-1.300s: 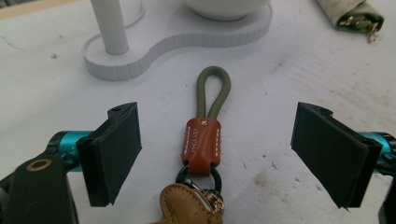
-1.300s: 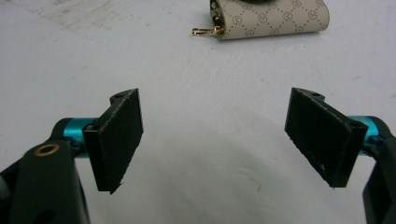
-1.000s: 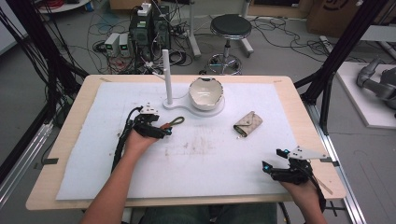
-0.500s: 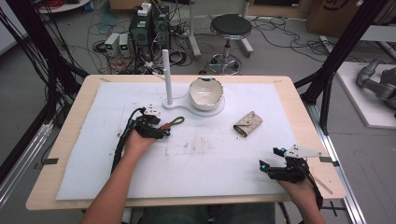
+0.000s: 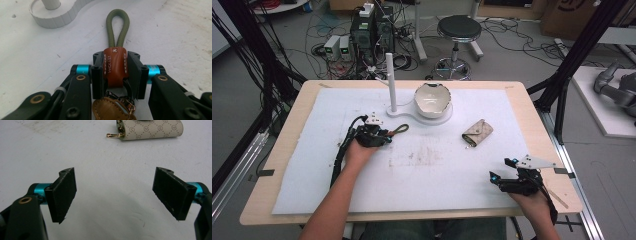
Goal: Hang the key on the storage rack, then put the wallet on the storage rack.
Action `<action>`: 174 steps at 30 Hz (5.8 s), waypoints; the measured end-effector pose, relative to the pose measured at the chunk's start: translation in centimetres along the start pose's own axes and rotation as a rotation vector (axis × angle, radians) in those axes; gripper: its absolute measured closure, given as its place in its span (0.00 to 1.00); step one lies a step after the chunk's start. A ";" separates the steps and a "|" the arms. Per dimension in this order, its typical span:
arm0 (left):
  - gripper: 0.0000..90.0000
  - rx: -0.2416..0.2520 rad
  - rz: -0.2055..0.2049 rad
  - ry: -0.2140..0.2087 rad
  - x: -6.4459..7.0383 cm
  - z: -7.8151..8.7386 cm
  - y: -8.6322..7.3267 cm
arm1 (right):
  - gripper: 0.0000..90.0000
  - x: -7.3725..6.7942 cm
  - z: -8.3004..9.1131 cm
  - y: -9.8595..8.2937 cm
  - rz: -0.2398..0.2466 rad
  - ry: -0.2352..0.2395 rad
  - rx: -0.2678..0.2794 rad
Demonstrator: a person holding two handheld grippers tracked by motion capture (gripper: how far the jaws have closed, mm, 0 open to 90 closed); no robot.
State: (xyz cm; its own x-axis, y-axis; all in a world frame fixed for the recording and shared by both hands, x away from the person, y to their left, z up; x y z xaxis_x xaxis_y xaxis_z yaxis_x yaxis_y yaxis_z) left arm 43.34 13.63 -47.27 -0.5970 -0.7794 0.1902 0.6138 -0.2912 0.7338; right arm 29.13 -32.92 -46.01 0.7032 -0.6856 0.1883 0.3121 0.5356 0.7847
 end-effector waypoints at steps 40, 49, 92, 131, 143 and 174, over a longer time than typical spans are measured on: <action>0.79 0.329 -0.020 -0.004 2.1 11.8 3.3 | 0.22 -0.5 -2.9 2.5 0.045 0.049 0.024; 0.79 0.347 -0.029 0.034 2.2 13.8 6.0 | 0.22 -0.6 -3.7 3.1 0.060 0.063 0.024; 0.50 0.284 0.018 0.182 -0.2 11.1 9.9 | 0.22 -0.3 -3.7 2.7 0.047 0.057 0.013; 0.19 0.318 0.146 0.050 -0.1 10.4 -3.9 | 0.22 1.3 -4.5 3.2 0.020 0.019 0.031; 0.19 0.304 0.102 0.042 0.6 9.8 -4.1 | 0.22 1.4 -5.5 3.7 -0.003 0.020 0.035; 0.19 0.266 0.102 0.025 2.1 8.7 -2.6 | 0.22 1.3 -3.6 2.7 -0.013 0.016 0.038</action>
State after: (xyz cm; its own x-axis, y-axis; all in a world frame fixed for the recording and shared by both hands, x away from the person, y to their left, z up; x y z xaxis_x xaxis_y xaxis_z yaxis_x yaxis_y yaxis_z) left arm 35.99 17.60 -43.07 -0.5244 -0.8115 0.2578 0.5106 -0.0575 0.8579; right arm 33.17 -30.56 -45.83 0.7093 -0.6844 0.1690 0.2969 0.5074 0.8090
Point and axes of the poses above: each handheld gripper's, and its own axes: z roughly backward along the jaws, y roughly out of its top, x roughly to its right, the point moved 3 cm from there along -z, roughly forward along the jaws, and after that the axes turned 15 degrees about z, right-handed, at the moved point
